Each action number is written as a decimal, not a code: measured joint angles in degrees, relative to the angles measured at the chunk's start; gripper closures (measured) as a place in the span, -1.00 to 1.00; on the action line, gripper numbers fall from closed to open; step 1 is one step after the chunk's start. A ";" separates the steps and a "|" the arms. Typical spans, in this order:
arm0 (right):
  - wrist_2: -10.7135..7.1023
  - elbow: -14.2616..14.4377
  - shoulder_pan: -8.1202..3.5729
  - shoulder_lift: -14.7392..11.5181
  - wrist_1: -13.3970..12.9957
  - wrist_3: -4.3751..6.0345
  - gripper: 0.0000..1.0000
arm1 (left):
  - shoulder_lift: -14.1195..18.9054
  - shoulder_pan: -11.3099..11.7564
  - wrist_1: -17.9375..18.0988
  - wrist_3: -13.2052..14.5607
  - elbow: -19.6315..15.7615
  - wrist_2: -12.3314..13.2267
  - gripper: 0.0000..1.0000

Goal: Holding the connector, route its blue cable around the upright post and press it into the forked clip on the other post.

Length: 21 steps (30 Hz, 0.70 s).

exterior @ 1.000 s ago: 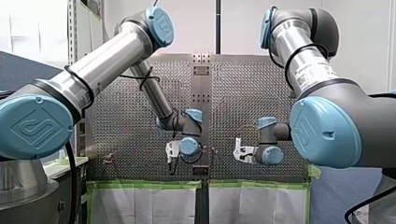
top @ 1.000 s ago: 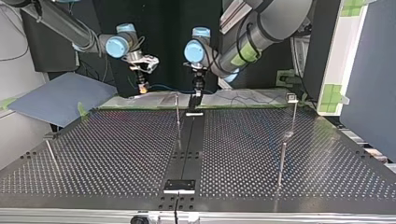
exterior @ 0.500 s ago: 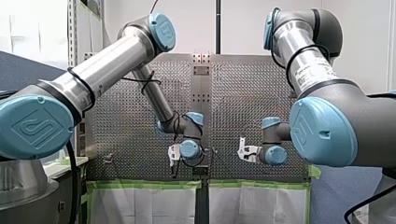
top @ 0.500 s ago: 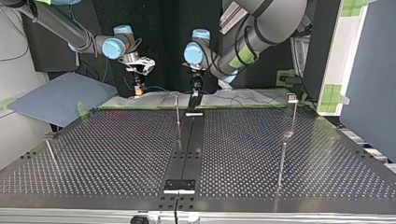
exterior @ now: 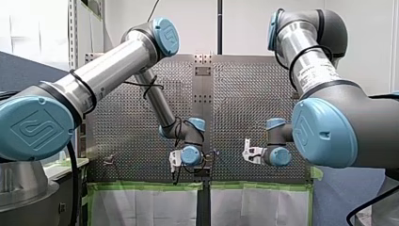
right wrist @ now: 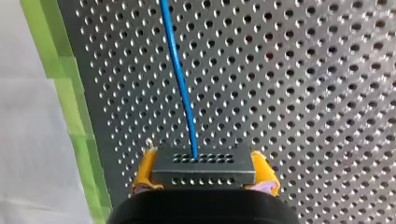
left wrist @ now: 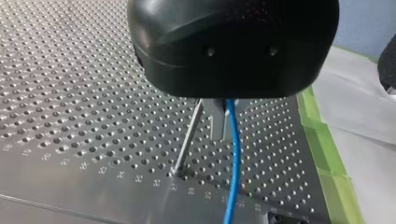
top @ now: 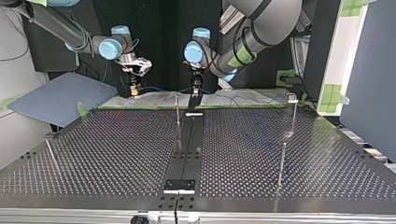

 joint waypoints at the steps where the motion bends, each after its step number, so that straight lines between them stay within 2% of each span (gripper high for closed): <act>1: 0.02 0.00 -0.15 0.01 0.03 0.01 1.00 | 0.00 0.00 0.01 0.03 -0.01 0.05 1.00; 8: 0.06 0.00 -0.70 0.05 0.53 -0.15 1.00 | -0.02 0.00 -0.02 0.15 -0.02 0.08 1.00; 21: 0.10 0.02 -0.38 0.13 1.41 -1.04 1.00 | -0.02 -0.09 -1.02 0.96 -0.82 -2.21 1.00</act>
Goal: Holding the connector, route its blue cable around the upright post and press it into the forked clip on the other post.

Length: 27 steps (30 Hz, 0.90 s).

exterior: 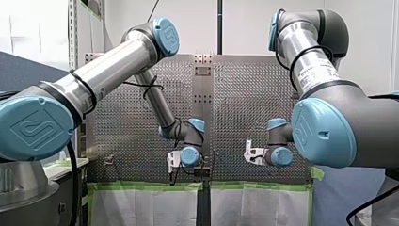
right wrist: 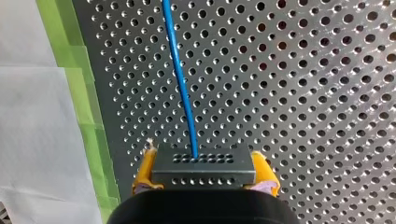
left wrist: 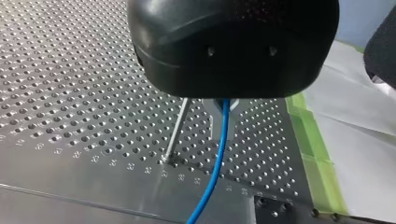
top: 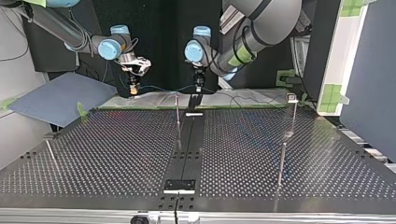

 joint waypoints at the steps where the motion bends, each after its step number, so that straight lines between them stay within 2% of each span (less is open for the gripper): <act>1: 0.01 0.00 0.02 0.01 0.02 -0.07 1.00 | 0.00 -0.01 0.05 0.10 -0.19 -0.02 1.00; 9: 0.33 0.26 0.35 0.13 0.31 -1.19 1.00 | -0.01 -0.23 0.85 0.69 -0.94 0.15 1.00; 13: 0.52 0.40 0.37 0.33 0.08 -1.41 1.00 | -0.01 -0.26 0.96 0.71 -0.95 0.48 1.00; 20: 0.70 0.37 0.28 2.44 -0.73 -2.34 1.00 | -0.62 -0.15 1.03 0.02 -0.98 1.33 1.00; 27: 0.75 0.08 0.04 3.06 -0.99 -2.56 1.00 | -0.96 0.38 1.00 -0.37 -0.73 2.56 1.00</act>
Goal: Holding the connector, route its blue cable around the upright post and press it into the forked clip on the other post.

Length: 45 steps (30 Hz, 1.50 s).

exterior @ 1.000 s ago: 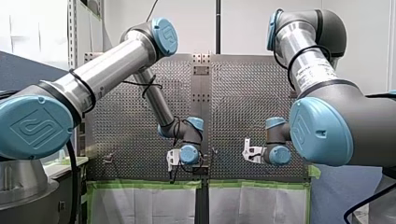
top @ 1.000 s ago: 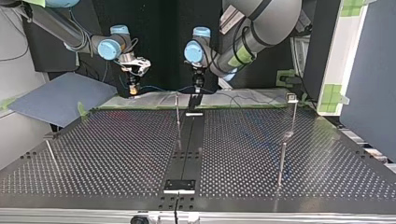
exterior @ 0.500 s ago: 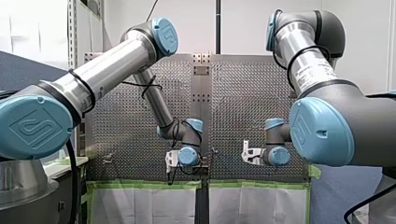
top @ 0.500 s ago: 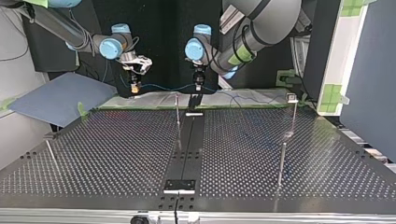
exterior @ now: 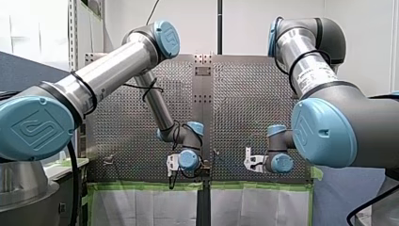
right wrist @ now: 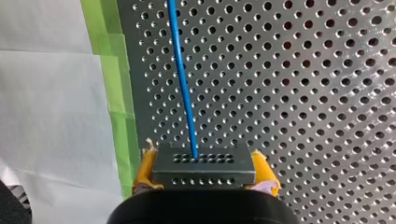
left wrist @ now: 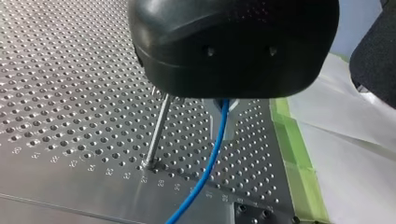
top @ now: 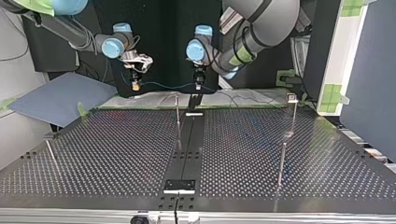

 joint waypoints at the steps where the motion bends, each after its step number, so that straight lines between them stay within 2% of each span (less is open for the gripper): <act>1: 0.00 -0.06 -0.04 0.03 0.00 0.03 1.00 | -0.01 0.09 0.02 -0.03 0.04 0.18 1.00; 12: 0.42 -1.15 -0.32 0.09 0.62 0.33 1.00 | -0.80 1.63 -0.24 -0.06 0.57 2.21 1.00; 25: 0.47 -2.06 -0.65 0.12 0.67 0.50 1.00 | -1.41 2.53 -1.88 0.13 3.25 2.68 1.00; 45: 1.48 -2.92 -1.38 0.12 0.27 0.56 1.00 | -1.44 4.06 -2.72 0.25 3.94 4.22 1.00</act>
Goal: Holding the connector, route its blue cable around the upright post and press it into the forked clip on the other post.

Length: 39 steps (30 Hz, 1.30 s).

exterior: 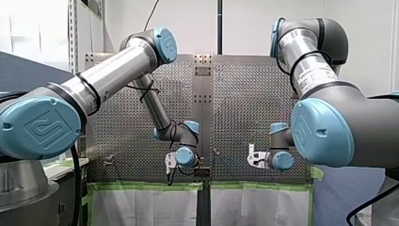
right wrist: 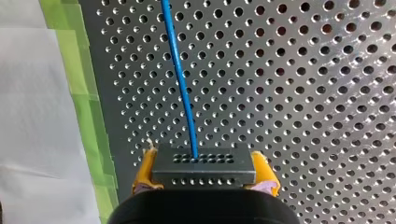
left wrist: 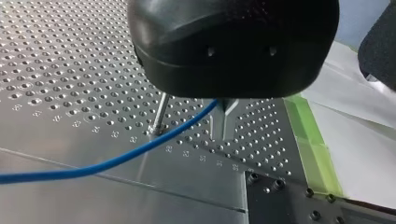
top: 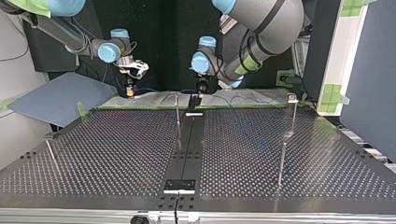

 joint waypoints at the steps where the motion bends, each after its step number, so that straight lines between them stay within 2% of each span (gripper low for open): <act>1: 0.05 -0.06 0.00 0.00 0.02 0.00 1.00 | 0.00 0.02 -0.02 0.00 0.08 0.09 1.00; 10: 1.12 -0.67 -0.14 0.01 0.10 -0.01 1.00 | 0.00 0.31 -0.62 0.00 1.08 0.90 1.00; 30: 3.98 -1.81 -1.30 0.09 1.05 -0.33 1.00 | -0.01 1.36 -1.79 0.00 2.72 3.20 1.00; 39: 5.93 -3.53 -1.74 0.67 1.83 -1.11 1.00 | -0.01 1.44 -1.73 0.00 2.93 3.81 1.00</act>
